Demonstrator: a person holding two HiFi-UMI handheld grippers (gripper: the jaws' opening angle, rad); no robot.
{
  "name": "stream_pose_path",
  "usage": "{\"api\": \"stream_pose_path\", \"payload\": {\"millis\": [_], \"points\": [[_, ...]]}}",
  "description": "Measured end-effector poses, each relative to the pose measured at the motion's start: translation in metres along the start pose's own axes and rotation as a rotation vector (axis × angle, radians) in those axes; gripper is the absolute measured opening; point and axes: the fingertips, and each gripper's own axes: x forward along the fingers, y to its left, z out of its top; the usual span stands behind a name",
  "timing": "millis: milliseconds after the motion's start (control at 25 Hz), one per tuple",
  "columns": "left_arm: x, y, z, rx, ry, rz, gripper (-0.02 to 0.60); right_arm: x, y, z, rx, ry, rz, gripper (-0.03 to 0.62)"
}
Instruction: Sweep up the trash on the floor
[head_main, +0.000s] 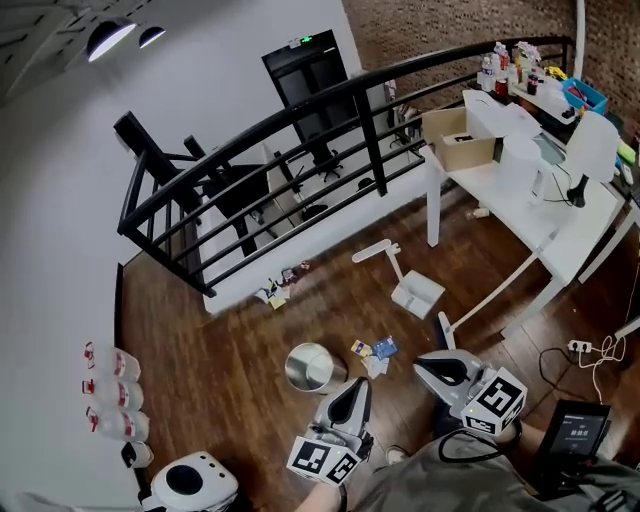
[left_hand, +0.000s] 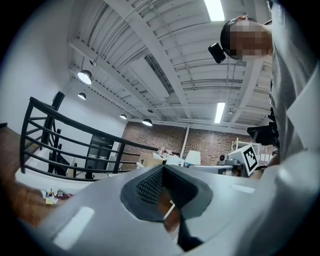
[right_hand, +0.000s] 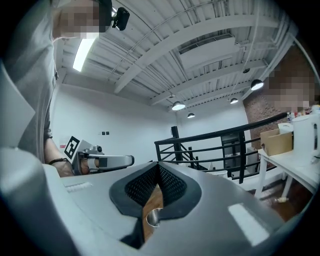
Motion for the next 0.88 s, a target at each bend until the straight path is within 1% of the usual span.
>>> {"api": "stream_pose_path", "payload": {"millis": [280, 440, 560, 720, 880], "points": [[0.116, 0.042, 0.002, 0.003, 0.017, 0.071, 0.0, 0.024, -0.122, 0.018, 0.017, 0.007, 0.046, 0.002], [0.176, 0.059, -0.002, -0.013, 0.034, 0.107, 0.0, 0.03, -0.188, 0.022, 0.032, 0.03, 0.062, 0.002], [0.217, 0.069, -0.004, -0.027, 0.045, 0.12, 0.0, 0.034, -0.231, 0.024, 0.039, 0.048, 0.066, 0.002], [0.262, 0.086, -0.004, -0.046, 0.082, 0.119, 0.0, 0.043, -0.275, 0.031, 0.073, 0.067, 0.048, 0.002], [0.292, 0.106, -0.011, -0.062, 0.112, 0.096, 0.0, 0.056, -0.303, 0.027, 0.094, 0.07, 0.016, 0.002]]}}
